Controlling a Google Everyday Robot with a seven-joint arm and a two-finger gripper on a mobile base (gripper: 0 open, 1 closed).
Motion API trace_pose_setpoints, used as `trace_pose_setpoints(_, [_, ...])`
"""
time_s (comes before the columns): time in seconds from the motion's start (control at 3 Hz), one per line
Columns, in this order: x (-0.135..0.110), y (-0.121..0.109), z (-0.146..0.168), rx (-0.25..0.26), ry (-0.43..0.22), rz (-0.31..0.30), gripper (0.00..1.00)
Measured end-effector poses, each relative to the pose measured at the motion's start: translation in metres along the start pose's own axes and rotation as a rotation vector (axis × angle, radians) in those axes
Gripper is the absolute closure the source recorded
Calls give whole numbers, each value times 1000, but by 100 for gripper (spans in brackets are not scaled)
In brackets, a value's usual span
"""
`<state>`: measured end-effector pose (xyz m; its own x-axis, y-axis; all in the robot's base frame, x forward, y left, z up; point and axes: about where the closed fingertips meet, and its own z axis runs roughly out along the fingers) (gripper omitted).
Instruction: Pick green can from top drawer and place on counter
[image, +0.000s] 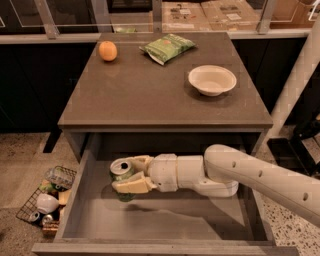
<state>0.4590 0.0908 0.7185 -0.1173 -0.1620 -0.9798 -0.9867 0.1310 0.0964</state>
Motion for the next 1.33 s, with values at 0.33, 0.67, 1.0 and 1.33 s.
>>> trace_pose_setpoints(0.33, [-51, 5, -4, 27, 51, 8, 100])
trace_pose_setpoints(0.67, [-98, 6, -5, 70, 90, -26, 100])
trace_pose_setpoints(1.0, [-148, -8, -3, 124, 118, -76, 100])
trace_pose_setpoints(1.33, [-210, -41, 3, 183, 127, -121, 100])
